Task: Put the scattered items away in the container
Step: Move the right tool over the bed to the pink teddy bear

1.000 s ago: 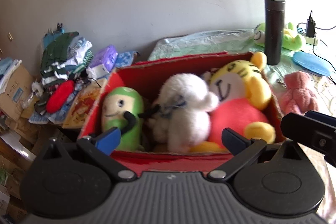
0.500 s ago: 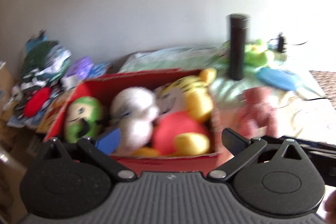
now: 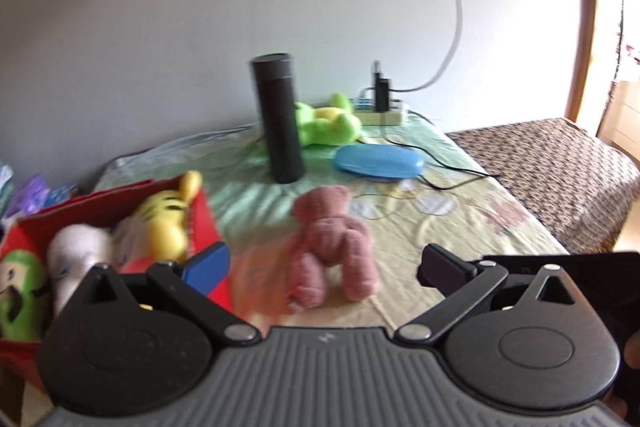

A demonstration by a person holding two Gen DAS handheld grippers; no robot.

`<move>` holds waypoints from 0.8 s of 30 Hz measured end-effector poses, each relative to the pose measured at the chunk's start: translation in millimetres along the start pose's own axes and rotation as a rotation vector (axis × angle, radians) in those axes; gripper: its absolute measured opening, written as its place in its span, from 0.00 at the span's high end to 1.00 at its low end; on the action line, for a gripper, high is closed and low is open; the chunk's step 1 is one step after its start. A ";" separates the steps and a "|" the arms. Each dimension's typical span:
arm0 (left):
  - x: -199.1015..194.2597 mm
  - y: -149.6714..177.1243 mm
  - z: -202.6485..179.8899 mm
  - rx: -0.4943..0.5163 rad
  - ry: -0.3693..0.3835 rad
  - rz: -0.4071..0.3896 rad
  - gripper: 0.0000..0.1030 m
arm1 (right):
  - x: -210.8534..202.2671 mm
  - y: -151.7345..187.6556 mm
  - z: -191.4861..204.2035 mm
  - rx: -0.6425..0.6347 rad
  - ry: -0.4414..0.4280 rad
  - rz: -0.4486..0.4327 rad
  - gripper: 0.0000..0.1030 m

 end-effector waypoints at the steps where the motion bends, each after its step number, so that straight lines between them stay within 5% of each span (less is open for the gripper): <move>1: 5.9 3.2 -3.3 0.003 0.013 0.007 0.01 | 0.2 -0.6 -5.7 0.009 0.013 0.002 0.39; 11: 67.2 29.2 -7.6 -0.047 0.102 0.056 0.01 | 19.0 3.3 -55.2 0.120 0.074 0.072 0.55; 24: 130.2 35.2 30.9 -0.234 0.149 0.102 0.02 | 72.4 -27.0 -56.3 0.165 -0.052 0.112 0.57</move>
Point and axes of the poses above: each gripper's, at about its wrist camera, not at the fingertips, and x roughly the way its jaws point, z to its left, y to its underside, the point moved 6 cm from there along x, roughly the way its jaws point, and after that the axes turned 1 degree about z, right-handed, at the moved point
